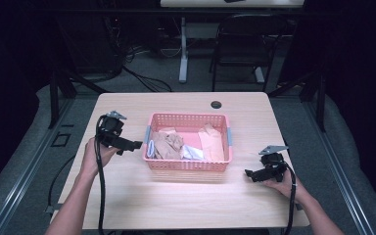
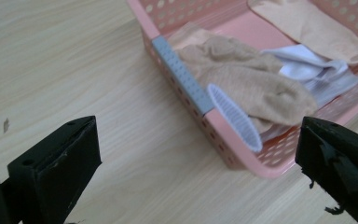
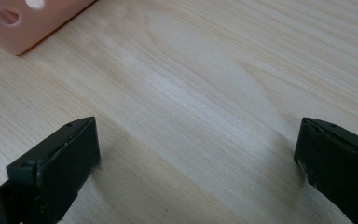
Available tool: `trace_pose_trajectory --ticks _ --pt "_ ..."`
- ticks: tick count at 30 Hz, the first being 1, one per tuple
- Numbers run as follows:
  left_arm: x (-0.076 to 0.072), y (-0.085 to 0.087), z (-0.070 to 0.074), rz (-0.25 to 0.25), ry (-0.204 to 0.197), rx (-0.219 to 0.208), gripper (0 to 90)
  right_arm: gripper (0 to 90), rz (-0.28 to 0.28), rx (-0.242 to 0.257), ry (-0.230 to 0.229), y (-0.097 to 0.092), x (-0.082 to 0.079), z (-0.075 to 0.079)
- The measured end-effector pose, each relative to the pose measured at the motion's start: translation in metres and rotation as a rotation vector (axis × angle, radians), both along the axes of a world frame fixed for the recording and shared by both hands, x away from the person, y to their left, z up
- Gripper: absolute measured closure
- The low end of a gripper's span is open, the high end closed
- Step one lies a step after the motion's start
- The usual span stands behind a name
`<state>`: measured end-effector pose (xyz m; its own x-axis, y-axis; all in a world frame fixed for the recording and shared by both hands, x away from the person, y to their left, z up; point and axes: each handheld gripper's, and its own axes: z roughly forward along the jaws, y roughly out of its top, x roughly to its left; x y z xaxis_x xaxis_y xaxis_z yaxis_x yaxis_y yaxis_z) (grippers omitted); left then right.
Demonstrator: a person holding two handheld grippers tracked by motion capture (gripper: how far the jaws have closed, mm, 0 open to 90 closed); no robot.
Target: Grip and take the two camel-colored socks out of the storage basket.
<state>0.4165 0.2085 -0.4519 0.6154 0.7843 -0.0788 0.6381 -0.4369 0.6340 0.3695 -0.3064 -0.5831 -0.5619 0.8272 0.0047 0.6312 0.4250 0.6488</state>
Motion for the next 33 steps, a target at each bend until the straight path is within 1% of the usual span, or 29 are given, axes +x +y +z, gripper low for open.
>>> trace_pose_trajectory --ticks 1,2,6,7,8,10,12,14,15,16,17,18,19,20,21,22,23,24,25,26,27,29,30,31,33 --pt "0.000 0.000 0.000 0.000 0.000 0.000 0.0 0.0 0.000 0.000 0.000 0.000 0.000 0.000" --pt "0.004 -0.009 0.003 -0.020 -0.005 0.009 0.0 0.0 0.000 0.000 0.000 0.000 0.000 0.000" --pt "0.009 -0.028 0.005 -0.043 -0.012 0.015 0.0 0.0 0.000 0.000 0.000 0.000 0.000 0.000" --pt "0.009 -0.028 0.005 -0.043 -0.012 0.015 0.0 0.0 0.000 0.000 0.000 0.000 0.000 0.000" --pt "0.011 -0.037 0.005 -0.046 -0.017 0.018 0.0 0.0 -0.002 0.000 -0.001 0.000 0.000 0.000" --pt "0.013 -0.046 0.003 -0.054 -0.019 0.019 0.0 0.0 -0.003 0.000 0.001 0.000 0.000 0.000" --pt "0.013 -0.049 0.002 -0.060 -0.016 0.017 0.0 0.0 -0.003 0.000 0.001 0.000 0.000 0.000" --pt "0.015 -0.062 -0.002 -0.082 -0.003 0.013 0.0 0.0 -0.003 0.000 0.001 0.000 0.000 0.000" --pt "0.015 -0.062 -0.002 -0.082 -0.003 0.013 0.0 0.0 -0.003 0.000 0.001 0.000 0.000 0.000" --pt "0.015 -0.069 -0.005 -0.090 0.005 0.012 0.1 0.0 -0.003 0.000 0.001 0.000 0.000 0.000" --pt "0.016 -0.073 -0.007 -0.094 0.008 0.015 0.1 0.0 -0.001 0.000 0.002 0.000 0.000 0.000" --pt "0.016 -0.073 -0.007 -0.094 0.008 0.015 0.1 0.0 -0.001 0.000 0.002 0.000 0.000 0.000" --pt "0.016 -0.079 -0.011 -0.111 0.024 0.026 0.1 0.0 -0.003 0.000 0.001 0.000 0.000 0.000" --pt "0.016 -0.082 -0.014 -0.116 0.034 0.027 0.1 0.0 -0.002 0.000 0.002 0.000 0.000 0.000" --pt "0.016 -0.082 -0.014 -0.116 0.034 0.027 0.0 0.0 -0.004 0.000 0.001 0.000 0.000 0.000" --pt "0.017 -0.089 -0.020 -0.136 0.059 0.036 0.0 0.0 -0.003 -0.001 0.001 0.000 0.000 0.000" --pt "0.017 -0.092 -0.024 -0.142 0.066 0.048 0.1 0.0 -0.002 -0.001 0.003 0.000 0.000 0.000" --pt "0.017 -0.092 -0.024 -0.142 0.066 0.048 0.1 0.0 -0.002 -0.001 0.003 0.000 0.000 0.000" --pt "0.017 -0.096 -0.027 -0.147 0.078 0.053 0.1 0.0 -0.004 0.000 0.001 0.000 0.000 0.000" --pt "0.017 -0.100 -0.031 -0.145 0.074 0.063 1.1 0.0 -0.002 -0.002 0.003 0.000 -0.001 0.000" --pt "0.017 -0.100 -0.031 -0.145 0.074 0.063 2.0 0.0 -0.002 -0.003 0.004 0.000 -0.001 0.000" --pt "0.018 -0.104 -0.037 -0.149 0.086 0.075 2.6 0.0 0.000 0.002 0.004 0.000 -0.001 0.000" --pt "0.018 -0.104 -0.039 -0.148 0.090 0.082 3.7 0.0 0.003 0.001 0.003 0.001 -0.002 0.000" --pt "0.019 -0.105 -0.042 -0.143 0.095 0.082 6.2 0.0 0.006 0.000 0.003 0.000 -0.002 0.000" --pt "0.019 -0.105 -0.043 -0.141 0.098 0.082 9.0 0.0 0.006 0.000 0.003 0.001 -0.002 0.000"
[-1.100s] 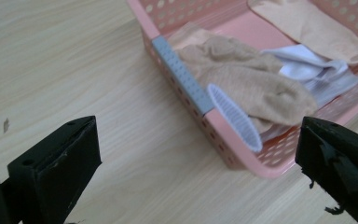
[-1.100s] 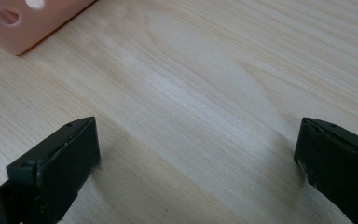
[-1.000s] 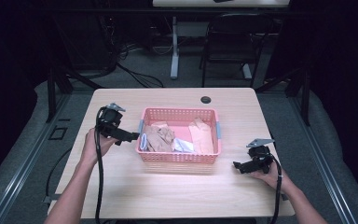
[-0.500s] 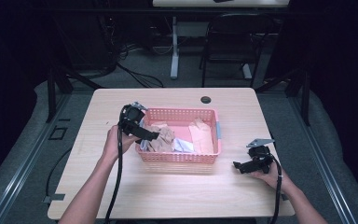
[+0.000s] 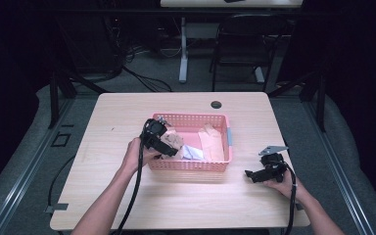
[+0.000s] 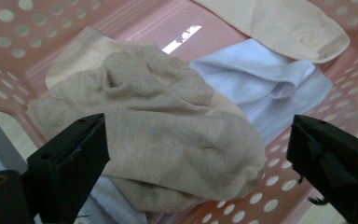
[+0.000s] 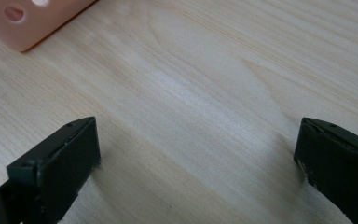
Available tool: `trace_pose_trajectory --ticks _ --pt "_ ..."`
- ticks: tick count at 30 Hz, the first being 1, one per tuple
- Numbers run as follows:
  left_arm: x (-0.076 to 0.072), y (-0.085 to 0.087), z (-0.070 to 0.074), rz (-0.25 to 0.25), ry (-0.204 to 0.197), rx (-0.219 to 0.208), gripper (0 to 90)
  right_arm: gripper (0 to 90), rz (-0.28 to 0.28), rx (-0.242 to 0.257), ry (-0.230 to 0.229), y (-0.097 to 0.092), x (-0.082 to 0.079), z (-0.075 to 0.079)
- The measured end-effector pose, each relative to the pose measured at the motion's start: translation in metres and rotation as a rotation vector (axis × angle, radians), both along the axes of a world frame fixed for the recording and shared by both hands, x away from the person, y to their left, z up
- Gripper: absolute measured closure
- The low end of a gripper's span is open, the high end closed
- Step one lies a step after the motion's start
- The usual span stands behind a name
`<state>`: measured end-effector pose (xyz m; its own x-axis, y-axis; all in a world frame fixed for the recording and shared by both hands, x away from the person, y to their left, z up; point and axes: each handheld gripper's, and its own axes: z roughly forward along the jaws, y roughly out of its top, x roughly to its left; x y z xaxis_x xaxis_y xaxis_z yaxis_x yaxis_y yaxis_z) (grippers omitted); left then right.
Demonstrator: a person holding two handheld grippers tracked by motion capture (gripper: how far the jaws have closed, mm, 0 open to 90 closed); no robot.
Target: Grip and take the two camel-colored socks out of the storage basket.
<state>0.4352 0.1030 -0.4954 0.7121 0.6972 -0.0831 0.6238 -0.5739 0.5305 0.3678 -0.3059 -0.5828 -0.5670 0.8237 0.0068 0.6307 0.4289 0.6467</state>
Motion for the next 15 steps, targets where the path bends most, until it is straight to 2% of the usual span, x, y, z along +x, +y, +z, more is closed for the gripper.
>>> trace_pose_trajectory --ticks 6,10,15 --pt "0.0005 -0.0048 -0.0047 -0.001 0.022 0.024 21.3 0.0 0.000 0.000 0.000 0.0000 -0.0001 0.0000" --pt "0.0021 -0.0049 -0.0086 0.001 0.052 0.030 27.8 0.0 0.000 -0.001 0.000 0.0000 -0.0002 0.0000" --pt "0.0027 -0.0074 -0.0118 0.002 0.072 0.059 41.1 0.0 0.000 -0.001 0.000 -0.0001 -0.0003 0.0000"
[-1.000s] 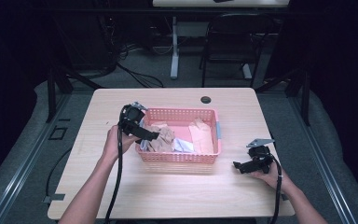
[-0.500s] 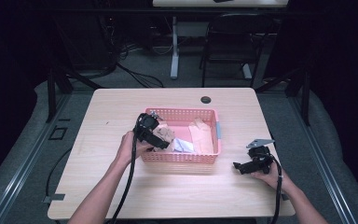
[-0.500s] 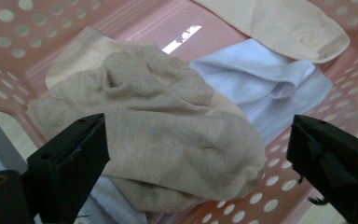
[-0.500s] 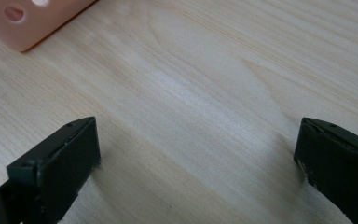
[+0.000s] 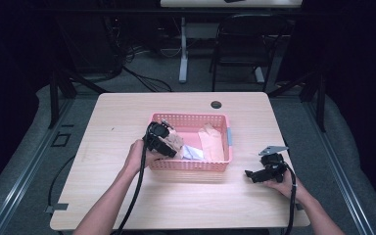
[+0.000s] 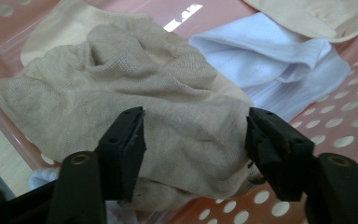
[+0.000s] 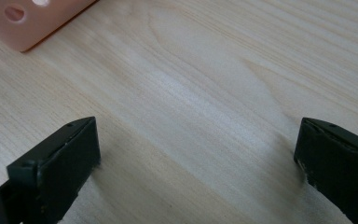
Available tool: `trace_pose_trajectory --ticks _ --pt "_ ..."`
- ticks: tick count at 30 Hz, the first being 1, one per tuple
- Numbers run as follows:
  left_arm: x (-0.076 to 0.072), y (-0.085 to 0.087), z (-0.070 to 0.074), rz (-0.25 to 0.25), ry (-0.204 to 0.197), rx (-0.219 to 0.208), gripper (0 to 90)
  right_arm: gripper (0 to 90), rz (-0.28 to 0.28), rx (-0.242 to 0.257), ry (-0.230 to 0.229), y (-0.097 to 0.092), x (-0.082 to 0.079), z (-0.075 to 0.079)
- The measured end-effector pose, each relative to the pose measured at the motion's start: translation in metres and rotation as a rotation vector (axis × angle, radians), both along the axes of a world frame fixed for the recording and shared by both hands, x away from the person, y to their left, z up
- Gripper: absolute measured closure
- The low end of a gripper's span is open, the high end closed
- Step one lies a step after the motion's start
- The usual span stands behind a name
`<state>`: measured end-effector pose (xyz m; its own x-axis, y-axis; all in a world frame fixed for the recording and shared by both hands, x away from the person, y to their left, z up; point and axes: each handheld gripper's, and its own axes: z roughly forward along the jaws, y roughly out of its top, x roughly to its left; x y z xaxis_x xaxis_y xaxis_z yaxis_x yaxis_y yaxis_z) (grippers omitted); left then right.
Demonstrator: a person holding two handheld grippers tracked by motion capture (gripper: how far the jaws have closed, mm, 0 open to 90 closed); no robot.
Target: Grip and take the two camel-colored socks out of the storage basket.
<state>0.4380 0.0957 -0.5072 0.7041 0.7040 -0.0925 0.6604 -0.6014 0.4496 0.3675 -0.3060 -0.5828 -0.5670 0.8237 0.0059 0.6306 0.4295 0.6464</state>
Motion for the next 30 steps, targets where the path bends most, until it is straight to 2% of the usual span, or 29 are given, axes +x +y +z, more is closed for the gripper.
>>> trace_pose_trajectory --ticks 5,7,11,14,23,30 --pt "-0.001 -0.001 -0.002 0.002 0.022 0.005 58.5 0.0 0.000 0.000 0.000 0.000 0.000 0.000" --pt "-0.001 -0.002 -0.003 -0.006 0.044 0.018 64.9 0.0 0.000 0.000 -0.001 0.000 0.000 0.000" --pt "-0.002 -0.002 -0.004 -0.011 0.052 0.013 76.0 0.0 0.000 0.000 -0.002 0.000 0.000 0.000" --pt "-0.002 -0.001 -0.003 -0.016 0.044 0.009 85.5 0.0 0.000 0.000 -0.001 0.000 0.000 0.000" --pt "-0.004 0.004 0.003 -0.023 0.012 -0.011 88.4 0.0 0.000 0.000 -0.001 0.000 0.000 0.000" --pt "-0.005 0.011 0.014 -0.027 -0.003 -0.033 88.5 0.0 0.000 0.000 -0.001 0.000 0.000 0.000"
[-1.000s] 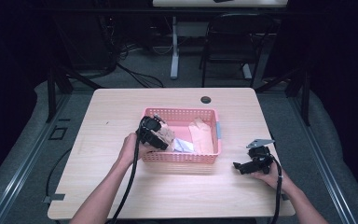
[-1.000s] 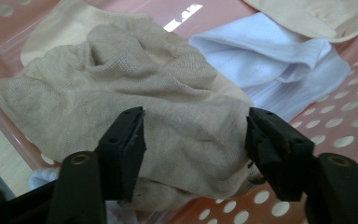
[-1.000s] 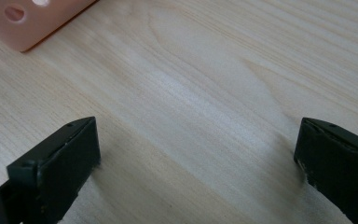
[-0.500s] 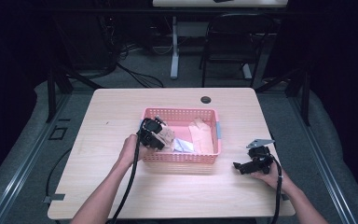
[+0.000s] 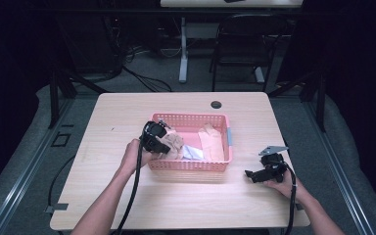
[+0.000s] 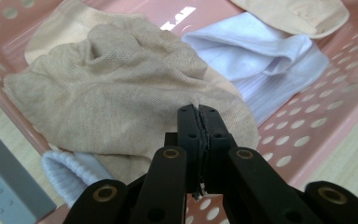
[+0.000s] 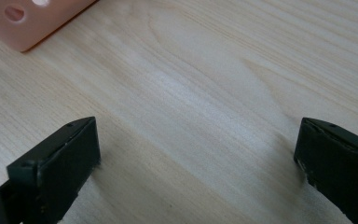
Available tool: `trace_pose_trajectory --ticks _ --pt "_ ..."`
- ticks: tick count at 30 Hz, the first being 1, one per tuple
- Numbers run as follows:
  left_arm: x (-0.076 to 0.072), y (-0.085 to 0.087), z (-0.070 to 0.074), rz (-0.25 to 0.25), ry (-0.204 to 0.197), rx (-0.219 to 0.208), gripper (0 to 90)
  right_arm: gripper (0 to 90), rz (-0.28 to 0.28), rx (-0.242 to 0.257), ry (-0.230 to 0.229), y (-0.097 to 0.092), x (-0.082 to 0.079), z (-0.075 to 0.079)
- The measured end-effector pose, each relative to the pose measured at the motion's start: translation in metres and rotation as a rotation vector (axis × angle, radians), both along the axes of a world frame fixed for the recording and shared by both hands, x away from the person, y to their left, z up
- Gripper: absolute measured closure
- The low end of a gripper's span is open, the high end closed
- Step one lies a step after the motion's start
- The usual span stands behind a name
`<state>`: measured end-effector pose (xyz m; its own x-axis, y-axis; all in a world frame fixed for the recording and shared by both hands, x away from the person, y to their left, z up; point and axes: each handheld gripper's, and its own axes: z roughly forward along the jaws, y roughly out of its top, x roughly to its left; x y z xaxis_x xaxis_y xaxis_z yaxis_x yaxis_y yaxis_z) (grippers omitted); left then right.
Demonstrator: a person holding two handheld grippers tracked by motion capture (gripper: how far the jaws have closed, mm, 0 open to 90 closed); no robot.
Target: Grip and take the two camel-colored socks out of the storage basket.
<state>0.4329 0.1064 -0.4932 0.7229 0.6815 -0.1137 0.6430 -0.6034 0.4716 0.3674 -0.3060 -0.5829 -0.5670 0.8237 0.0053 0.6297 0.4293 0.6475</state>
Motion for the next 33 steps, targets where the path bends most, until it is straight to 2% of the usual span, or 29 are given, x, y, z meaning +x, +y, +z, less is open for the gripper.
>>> trace_pose_trajectory --ticks 14,22,23,30,33 --pt "0.006 0.002 0.035 -0.041 -0.005 -0.021 88.6 0.0 -0.001 0.000 0.000 0.000 0.000 0.000" --pt "0.011 0.005 0.061 -0.066 0.009 -0.019 88.5 0.0 0.000 0.000 0.000 0.000 0.000 0.000" --pt "0.011 0.005 0.061 -0.066 0.009 -0.019 88.4 0.0 -0.001 0.000 0.000 0.000 0.000 0.000" --pt "0.014 0.006 0.084 -0.097 0.021 0.002 88.3 0.0 0.000 0.000 0.000 0.000 0.000 0.000" --pt "0.014 0.006 0.094 -0.108 0.015 0.001 88.3 0.0 -0.001 0.000 0.000 0.000 0.000 0.000"
